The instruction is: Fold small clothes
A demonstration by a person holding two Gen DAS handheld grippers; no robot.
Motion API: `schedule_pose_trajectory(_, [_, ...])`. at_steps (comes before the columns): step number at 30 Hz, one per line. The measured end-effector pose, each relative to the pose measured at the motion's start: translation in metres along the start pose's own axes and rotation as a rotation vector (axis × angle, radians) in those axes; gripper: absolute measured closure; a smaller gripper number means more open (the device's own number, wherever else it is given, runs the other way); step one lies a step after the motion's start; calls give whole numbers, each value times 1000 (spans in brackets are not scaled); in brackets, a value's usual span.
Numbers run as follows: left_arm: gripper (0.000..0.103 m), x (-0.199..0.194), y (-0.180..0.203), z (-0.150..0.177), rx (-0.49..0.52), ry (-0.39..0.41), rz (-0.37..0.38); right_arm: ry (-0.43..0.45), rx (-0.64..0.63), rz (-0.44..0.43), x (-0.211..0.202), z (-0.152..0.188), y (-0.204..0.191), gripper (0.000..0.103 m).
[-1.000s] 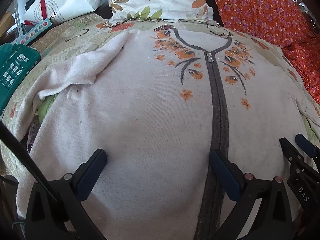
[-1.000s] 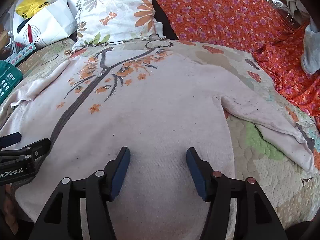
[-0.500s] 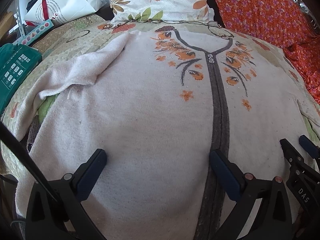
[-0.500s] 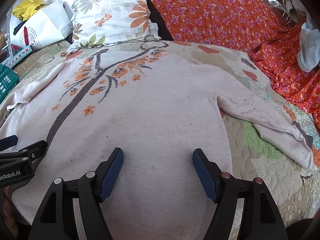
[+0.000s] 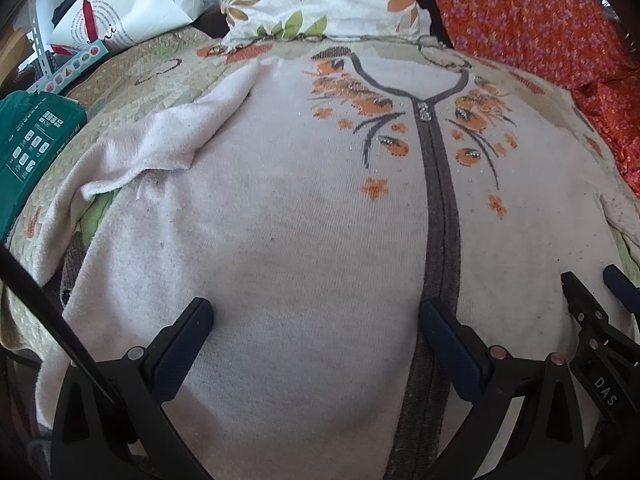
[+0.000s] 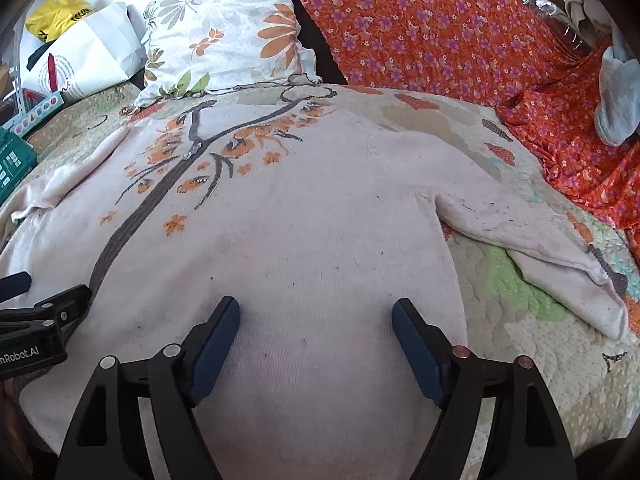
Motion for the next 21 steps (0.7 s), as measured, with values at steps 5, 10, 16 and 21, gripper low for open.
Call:
schedule_pose_trajectory(5, [0, 2, 3, -5, 0, -58, -29, -4, 14, -35, 4, -2, 3, 14])
schedule_pose_trajectory(10, [0, 5, 1, -10, -23, -157, -28, -18, 7, -50, 6, -4, 2, 13])
schedule_pose_trajectory(16, [12, -16, -6, -15, -55, -160, 15, -11, 2, -67, 7, -4, 2, 11])
schedule_pose_trajectory(21, [50, -66, -31, -30, -53, -60, 88, 13, -2, -75, 6, -2, 2, 11])
Point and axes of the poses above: each gripper's, at about its wrist camera, not at the fingertips, and x roughly the way its jaws point, y to its right, z to its underside, the point moved 2 cm from there along x, roughly the way its jaws point, and after that the axes turned 1 degree about -x, right-handed, at the moved point
